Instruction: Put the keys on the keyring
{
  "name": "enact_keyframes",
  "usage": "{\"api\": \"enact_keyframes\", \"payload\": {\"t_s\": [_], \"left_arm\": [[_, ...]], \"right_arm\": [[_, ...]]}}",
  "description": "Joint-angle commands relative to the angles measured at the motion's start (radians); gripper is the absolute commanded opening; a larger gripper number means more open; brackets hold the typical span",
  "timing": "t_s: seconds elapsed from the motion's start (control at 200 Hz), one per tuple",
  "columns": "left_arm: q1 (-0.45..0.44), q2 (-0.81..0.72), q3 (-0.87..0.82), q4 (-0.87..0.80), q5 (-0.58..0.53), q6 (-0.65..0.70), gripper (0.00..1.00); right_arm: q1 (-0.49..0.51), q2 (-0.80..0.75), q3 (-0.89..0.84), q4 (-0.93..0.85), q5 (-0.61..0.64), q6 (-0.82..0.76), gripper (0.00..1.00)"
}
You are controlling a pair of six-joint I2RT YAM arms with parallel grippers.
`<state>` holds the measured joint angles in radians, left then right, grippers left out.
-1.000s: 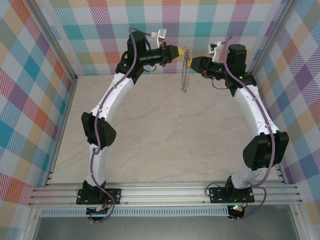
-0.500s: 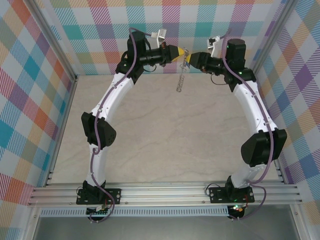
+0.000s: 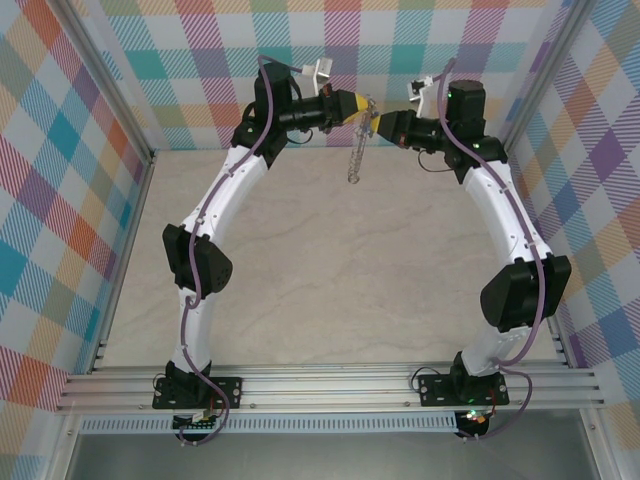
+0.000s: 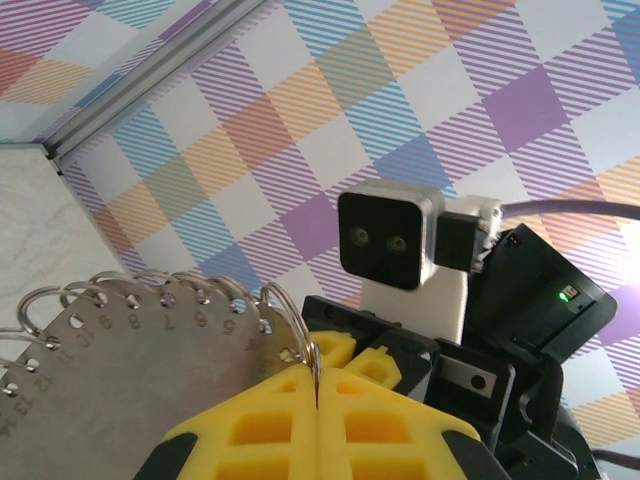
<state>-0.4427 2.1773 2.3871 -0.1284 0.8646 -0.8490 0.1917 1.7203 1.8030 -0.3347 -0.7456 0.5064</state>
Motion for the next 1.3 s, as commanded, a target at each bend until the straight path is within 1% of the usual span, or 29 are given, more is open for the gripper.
{"api": "enact_keyframes", "payload": {"t_s": [0.0, 0.06, 0.575, 1.295], "left_arm": [[0.009, -0.021, 0.044, 0.061, 0.004, -0.015, 0.00], [0.010, -0.021, 0.044, 0.064, 0.004, -0.016, 0.00], [0.013, -0.011, 0.044, 0.085, -0.003, -0.028, 0.00], [0.014, 0.001, 0.041, 0.110, -0.004, -0.045, 0.00]], "right_arm": [[0.008, -0.011, 0.010, -0.006, -0.013, -0.027, 0.04], [0.008, -0.015, 0.009, -0.010, -0.010, -0.031, 0.00], [0.019, -0.012, 0.022, -0.010, -0.060, -0.023, 0.00], [0.056, 0.085, 0.126, 0.020, -0.228, 0.039, 0.00]]}}
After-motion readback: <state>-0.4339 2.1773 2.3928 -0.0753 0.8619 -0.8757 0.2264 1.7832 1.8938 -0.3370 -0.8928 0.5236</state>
